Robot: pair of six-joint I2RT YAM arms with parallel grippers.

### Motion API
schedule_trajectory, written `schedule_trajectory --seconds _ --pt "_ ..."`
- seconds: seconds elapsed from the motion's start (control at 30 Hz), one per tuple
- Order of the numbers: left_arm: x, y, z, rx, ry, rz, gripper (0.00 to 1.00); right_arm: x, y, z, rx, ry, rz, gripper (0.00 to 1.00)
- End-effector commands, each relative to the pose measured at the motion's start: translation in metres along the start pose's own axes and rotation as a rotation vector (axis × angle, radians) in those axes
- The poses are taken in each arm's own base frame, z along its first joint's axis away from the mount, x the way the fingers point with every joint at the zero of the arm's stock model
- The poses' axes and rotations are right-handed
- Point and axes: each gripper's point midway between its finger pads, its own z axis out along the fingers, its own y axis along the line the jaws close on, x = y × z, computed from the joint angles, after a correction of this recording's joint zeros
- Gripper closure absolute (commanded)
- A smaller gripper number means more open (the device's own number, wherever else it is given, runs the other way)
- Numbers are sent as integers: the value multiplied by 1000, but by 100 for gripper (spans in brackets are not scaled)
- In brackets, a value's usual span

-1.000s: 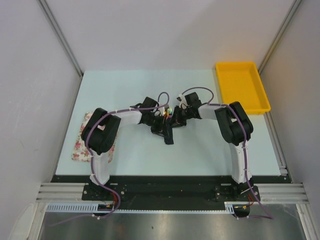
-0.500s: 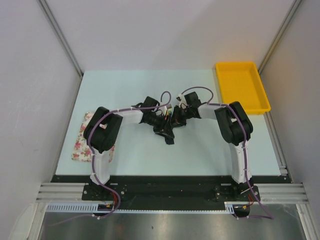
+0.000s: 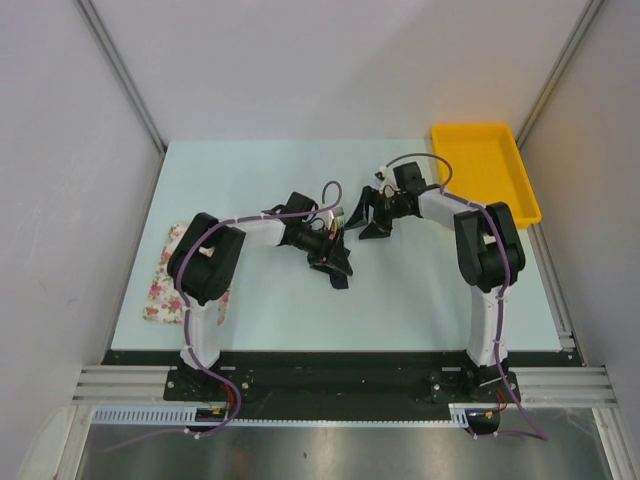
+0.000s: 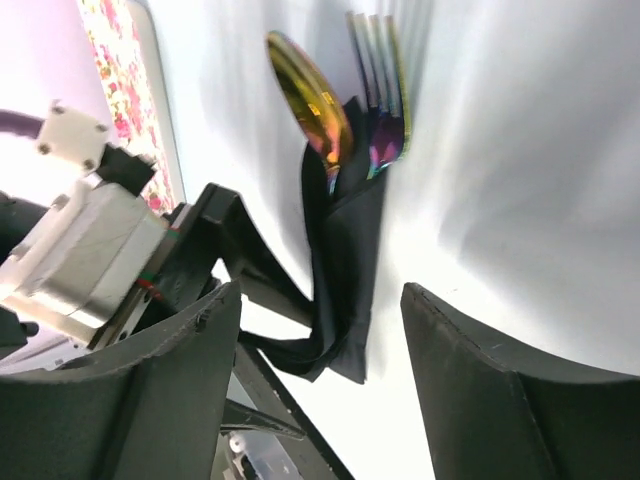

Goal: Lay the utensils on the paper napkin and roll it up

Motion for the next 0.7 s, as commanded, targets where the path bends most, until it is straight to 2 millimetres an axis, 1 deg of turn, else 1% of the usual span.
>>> schedule_trajectory --seconds 0.0,0.07,0.1,0.13,0.23,0.37,0.47,0.5,0.6,0.67 --pt "10 37 12 -127 23 17 28 11 27 -4 -25 42 -71 29" --pt "9 37 11 -135 23 18 27 18 22 2 -4 67 -79 29" --pt "8 36 11 -137 23 23 27 26 21 7 7 92 -81 29" --pt "10 38 11 -149 28 22 27 33 16 11 18 114 -97 29" --pt "9 36 11 -150 26 29 27 51 10 18 46 175 -127 30" --pt "8 35 9 -152 20 33 27 62 -4 16 75 220 -129 34" --pt "7 34 8 -149 17 34 28 67 -10 12 81 240 -132 42" --pt "6 34 7 -147 12 32 28 68 -9 10 74 242 -134 48" --pt "5 34 6 -145 3 33 29 68 -11 6 60 245 -125 58" --pt "3 32 5 -141 -3 36 29 66 -13 3 50 243 -112 62"
